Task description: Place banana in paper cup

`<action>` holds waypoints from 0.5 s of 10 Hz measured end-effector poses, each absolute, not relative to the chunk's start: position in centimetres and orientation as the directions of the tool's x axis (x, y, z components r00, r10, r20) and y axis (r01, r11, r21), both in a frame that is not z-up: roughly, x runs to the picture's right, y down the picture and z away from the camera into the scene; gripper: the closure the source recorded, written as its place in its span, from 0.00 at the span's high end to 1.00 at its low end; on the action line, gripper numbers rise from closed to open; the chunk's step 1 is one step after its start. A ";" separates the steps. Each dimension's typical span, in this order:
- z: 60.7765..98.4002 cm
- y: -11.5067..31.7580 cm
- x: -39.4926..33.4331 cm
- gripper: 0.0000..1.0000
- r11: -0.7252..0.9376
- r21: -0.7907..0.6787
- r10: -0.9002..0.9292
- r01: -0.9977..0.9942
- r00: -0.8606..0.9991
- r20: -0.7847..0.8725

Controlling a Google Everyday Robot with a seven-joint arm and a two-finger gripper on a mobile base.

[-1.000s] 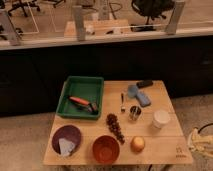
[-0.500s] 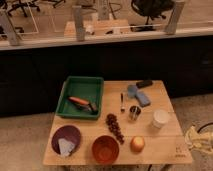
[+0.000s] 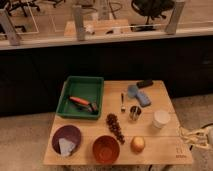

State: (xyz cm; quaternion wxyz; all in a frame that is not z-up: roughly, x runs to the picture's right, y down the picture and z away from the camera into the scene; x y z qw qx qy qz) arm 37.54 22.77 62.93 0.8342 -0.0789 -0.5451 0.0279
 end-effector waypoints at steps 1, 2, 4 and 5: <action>62.9 22.8 37.5 0.00 0.986 -0.163 0.134 0.039 0.403 0.906; 63.0 22.8 37.5 0.00 0.986 -0.163 0.134 0.039 0.403 0.905; 63.2 22.7 37.4 0.00 0.985 -0.170 0.138 0.038 0.429 0.893; 63.5 22.1 37.2 0.00 0.985 -0.173 0.141 0.026 0.470 0.871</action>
